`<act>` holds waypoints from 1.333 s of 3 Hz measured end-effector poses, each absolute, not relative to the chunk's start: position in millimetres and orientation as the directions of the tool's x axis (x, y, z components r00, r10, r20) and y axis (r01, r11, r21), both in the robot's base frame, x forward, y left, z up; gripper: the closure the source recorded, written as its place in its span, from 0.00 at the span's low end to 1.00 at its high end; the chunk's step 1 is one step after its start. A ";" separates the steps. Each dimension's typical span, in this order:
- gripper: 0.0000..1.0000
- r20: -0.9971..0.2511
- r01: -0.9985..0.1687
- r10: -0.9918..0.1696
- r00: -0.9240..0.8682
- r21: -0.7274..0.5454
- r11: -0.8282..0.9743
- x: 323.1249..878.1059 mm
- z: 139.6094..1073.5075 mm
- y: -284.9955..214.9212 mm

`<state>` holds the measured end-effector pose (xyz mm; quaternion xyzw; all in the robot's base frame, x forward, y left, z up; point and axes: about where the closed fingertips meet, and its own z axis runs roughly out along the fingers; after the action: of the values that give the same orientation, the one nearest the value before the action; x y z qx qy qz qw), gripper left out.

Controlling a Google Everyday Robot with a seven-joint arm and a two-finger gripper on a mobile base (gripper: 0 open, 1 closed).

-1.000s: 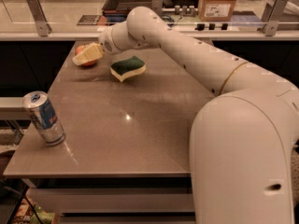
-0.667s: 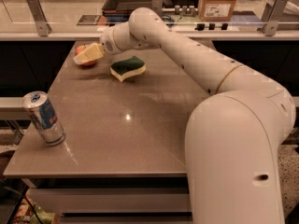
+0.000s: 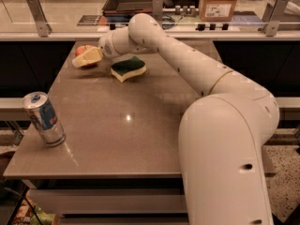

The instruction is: Move apple near redbull can

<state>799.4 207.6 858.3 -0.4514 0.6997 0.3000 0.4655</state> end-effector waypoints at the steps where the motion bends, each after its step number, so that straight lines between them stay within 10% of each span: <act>1: 0.00 -0.925 -0.919 -0.345 -0.160 0.012 0.393 805.7 855.0 215.5; 4: 0.61 -0.924 -0.924 -0.346 -0.162 0.018 0.382 804.1 850.7 223.9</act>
Offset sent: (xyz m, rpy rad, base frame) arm 0.0057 0.0071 -0.0030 0.0102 0.0078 0.0188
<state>804.1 223.9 850.7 -0.4577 0.6939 0.3152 0.4580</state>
